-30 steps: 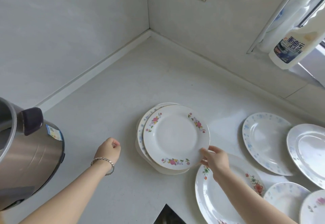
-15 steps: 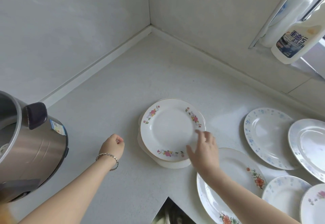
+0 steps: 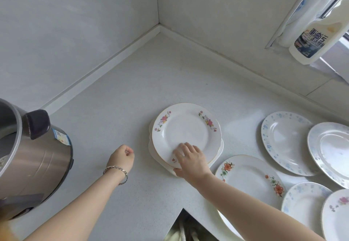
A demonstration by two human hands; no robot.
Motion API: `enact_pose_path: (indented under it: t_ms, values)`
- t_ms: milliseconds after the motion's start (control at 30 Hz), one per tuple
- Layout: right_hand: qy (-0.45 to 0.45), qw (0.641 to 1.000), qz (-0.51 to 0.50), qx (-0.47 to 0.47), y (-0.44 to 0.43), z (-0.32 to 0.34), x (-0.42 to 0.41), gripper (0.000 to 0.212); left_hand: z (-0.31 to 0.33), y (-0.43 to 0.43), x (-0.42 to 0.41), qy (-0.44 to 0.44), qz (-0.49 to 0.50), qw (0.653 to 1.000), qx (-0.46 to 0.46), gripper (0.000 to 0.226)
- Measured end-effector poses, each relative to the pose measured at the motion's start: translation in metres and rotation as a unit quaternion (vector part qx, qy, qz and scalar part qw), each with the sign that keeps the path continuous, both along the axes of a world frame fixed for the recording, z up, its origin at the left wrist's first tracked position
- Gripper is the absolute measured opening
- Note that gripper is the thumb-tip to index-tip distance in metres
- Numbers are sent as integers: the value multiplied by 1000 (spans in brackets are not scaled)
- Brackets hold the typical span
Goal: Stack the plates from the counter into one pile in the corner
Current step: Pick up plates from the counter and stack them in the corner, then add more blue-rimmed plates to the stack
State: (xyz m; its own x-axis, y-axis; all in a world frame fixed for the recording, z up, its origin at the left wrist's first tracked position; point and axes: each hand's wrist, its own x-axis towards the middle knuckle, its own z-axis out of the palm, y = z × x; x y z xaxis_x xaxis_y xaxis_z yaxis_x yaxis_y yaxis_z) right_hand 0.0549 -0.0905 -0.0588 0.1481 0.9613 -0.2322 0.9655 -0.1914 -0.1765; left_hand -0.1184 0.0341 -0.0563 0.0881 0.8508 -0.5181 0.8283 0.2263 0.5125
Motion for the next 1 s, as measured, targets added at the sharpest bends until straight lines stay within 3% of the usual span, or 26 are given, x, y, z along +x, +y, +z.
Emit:
enact_pose_path:
  t_ms: [167,267,400,533,800,1000]
  values:
    - [42,999,-9,11,-6,10,3,50,9,1,13,-20,-25,999,19,24]
    - [135,983,-125,25,-18,23,22,49,22,-1,40,-38,-77,995,52,13]
    - [190,927,-324,4,-55,45,67,24,36,-11,96,-57,-195,978,56,8]
    - [175,878,-444,3,-115,70,121,20,35,-48,153,-32,-312,949,-39,14]
    - [155,784,-596,80,-272,89,209,16,37,-200,253,-95,-338,918,-183,28]
    - [181,714,-672,77,-381,91,234,18,34,-304,321,-108,-326,910,-234,13]
